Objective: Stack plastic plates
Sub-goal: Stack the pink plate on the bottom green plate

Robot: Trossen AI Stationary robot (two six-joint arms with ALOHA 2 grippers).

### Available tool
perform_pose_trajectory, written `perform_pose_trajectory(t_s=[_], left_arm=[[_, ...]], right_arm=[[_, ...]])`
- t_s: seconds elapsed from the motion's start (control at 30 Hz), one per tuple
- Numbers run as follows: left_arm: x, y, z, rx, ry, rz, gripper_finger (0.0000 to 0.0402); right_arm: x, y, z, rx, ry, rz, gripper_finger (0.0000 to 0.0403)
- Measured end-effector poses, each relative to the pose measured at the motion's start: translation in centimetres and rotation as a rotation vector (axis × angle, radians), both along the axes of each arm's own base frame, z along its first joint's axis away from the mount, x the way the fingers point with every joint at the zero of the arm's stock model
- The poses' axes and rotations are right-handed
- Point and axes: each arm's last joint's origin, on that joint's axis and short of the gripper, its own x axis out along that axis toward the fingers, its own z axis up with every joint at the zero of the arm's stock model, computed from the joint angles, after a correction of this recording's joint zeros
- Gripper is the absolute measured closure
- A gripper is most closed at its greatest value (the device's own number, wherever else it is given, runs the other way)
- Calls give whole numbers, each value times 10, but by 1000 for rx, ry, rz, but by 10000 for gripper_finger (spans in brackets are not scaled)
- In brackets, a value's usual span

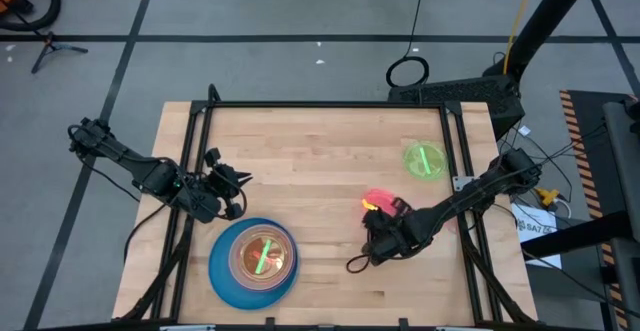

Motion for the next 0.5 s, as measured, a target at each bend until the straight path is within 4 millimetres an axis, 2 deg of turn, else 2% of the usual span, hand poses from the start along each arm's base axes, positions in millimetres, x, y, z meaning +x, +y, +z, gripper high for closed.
perform_pose_trajectory(t_s=[0.23, 0.5], left_arm=[[0, 0, 0, -1, 0, 1, 355], [0, 0, 0, -1, -2, 1, 355]], right_arm=[[29, 13, 25, -52, -204, 304, 401], [73, 21, 47, -169, -341, 517, 401]])
